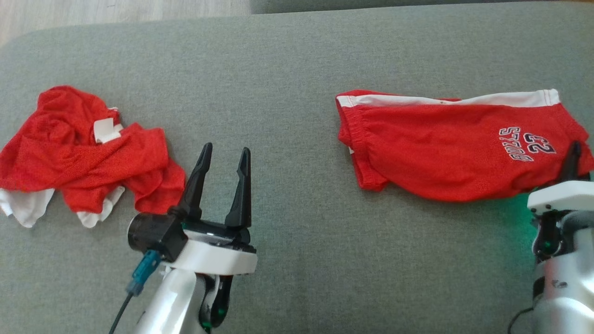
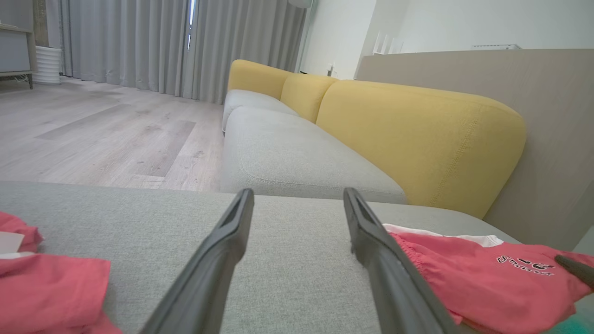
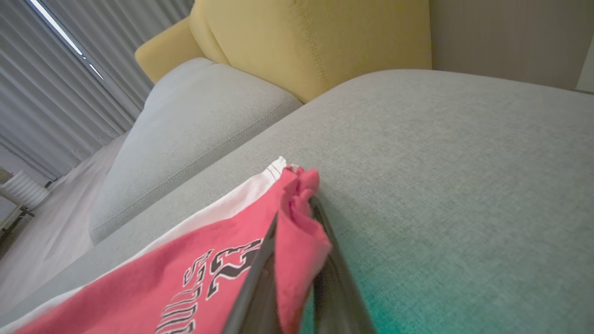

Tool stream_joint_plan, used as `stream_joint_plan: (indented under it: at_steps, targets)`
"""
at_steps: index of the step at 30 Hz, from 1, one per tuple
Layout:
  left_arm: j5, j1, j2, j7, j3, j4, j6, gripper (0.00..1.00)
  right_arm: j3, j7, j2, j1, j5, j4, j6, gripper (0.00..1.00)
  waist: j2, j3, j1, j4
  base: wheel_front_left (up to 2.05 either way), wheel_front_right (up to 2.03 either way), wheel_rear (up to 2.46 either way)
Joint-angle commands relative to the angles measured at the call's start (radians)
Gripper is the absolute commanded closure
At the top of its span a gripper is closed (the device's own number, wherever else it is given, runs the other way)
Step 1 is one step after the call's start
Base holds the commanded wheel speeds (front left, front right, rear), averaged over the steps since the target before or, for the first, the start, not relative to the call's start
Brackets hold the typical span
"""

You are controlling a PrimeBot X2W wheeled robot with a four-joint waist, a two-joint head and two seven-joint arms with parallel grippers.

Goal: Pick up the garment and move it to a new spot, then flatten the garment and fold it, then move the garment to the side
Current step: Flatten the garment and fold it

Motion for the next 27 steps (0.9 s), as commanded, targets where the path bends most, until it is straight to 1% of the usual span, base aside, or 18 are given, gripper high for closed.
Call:
stream_joint_plan:
  at_steps: [1,7,11,15,19,20,23,27]
  targets:
    - [0.008,-0.011,0.002,-0.005,0.03,-0.033,-0.004,0.0,0.034,-0.017,0.005,-0.02,0.007,-0.044,0.002,1.0,0.0,-0.001,0.0001,0.0,0.0,0.0,0.0]
    - [0.016,-0.003,0.002,-0.005,0.032,-0.027,-0.012,0.0,0.075,-0.031,0.01,-0.031,0.032,-0.057,0.002,1.0,0.0,-0.014,0.0001,0.013,0.0,0.0,0.0]
    - [0.015,0.004,0.002,-0.005,0.032,-0.025,-0.012,0.0,0.136,-0.038,0.01,-0.047,0.065,-0.08,0.002,1.0,0.0,-0.025,0.0001,0.029,0.0,0.0,0.0]
    - [0.009,0.014,0.002,-0.005,0.032,-0.024,-0.008,0.0,0.228,-0.037,0.01,-0.053,0.11,-0.111,0.002,1.0,0.0,-0.043,0.0001,0.046,0.0,0.0,0.0]
    - [0.004,0.025,0.002,-0.005,0.032,-0.023,-0.006,0.0,0.354,-0.028,0.01,-0.047,0.169,-0.152,0.002,1.0,0.0,-0.061,0.0001,0.061,0.0,0.0,0.0]
    - [0.004,0.025,0.002,-0.005,0.032,-0.023,-0.006,0.0,0.354,-0.028,0.01,-0.047,0.169,-0.152,0.002,1.0,0.0,-0.061,0.0001,0.061,0.0,0.0,0.0]
    - [0.001,0.032,0.002,-0.005,0.031,-0.022,-0.005,0.0,0.452,-0.021,0.011,-0.037,0.213,-0.18,0.002,1.0,0.0,-0.073,0.0001,0.073,0.0,0.0,0.0]
    - [-0.001,0.039,0.002,-0.005,0.028,-0.021,-0.004,0.0,0.55,-0.014,0.011,-0.024,0.243,-0.188,0.002,1.0,0.0,-0.084,0.0001,0.094,0.0,0.0,0.0]
